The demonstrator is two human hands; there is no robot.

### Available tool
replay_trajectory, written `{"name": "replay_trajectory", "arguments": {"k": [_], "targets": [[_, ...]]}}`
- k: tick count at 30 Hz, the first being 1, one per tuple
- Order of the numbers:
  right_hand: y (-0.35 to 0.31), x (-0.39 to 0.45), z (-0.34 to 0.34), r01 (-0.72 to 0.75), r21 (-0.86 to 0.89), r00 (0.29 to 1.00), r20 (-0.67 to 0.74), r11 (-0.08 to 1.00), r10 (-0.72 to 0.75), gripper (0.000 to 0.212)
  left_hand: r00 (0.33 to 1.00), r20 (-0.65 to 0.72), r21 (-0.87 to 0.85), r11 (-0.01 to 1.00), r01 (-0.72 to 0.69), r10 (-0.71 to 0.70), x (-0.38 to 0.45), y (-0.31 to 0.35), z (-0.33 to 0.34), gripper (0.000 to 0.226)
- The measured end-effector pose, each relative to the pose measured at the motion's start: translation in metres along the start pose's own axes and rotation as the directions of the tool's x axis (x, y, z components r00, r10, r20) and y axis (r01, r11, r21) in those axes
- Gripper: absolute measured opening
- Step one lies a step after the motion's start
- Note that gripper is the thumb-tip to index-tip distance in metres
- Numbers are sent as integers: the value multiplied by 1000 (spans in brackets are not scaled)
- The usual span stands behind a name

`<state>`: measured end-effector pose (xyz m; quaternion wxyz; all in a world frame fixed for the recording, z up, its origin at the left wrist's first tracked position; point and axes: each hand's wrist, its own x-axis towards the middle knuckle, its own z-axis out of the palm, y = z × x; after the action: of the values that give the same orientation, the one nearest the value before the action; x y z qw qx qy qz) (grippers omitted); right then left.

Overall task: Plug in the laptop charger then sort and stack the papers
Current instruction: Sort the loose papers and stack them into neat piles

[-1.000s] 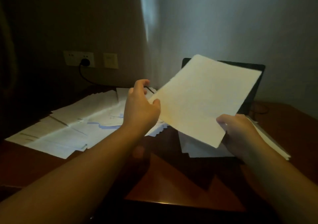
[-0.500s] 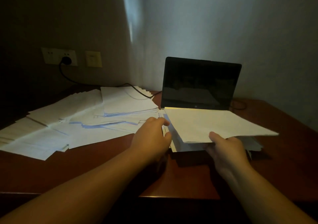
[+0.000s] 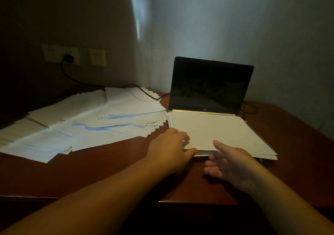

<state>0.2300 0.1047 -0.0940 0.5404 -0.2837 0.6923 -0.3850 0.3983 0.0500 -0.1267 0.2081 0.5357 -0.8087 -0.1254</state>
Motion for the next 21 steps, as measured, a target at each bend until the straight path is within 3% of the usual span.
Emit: {"name": "replay_trajectory", "arguments": {"k": [7, 11, 15, 21], "targets": [[0, 8, 5, 48, 57, 999, 17, 997, -49, 31, 996, 9, 120, 988, -92, 92, 2, -3, -2, 43], [-4, 11, 7, 68, 77, 997, 20, 995, -70, 23, 997, 32, 132, 988, -79, 76, 11, -3, -3, 39], [-8, 13, 7, 107, -61, 991, 85, 992, -101, 30, 999, 26, 140, 989, -46, 43, 20, -4, -5, 32], [-22, 12, 23, 248, -154, 956, 199, 957, -216, 25, 999, 1, 116, 992, -51, 51, 20, -16, -10, 47]]}}
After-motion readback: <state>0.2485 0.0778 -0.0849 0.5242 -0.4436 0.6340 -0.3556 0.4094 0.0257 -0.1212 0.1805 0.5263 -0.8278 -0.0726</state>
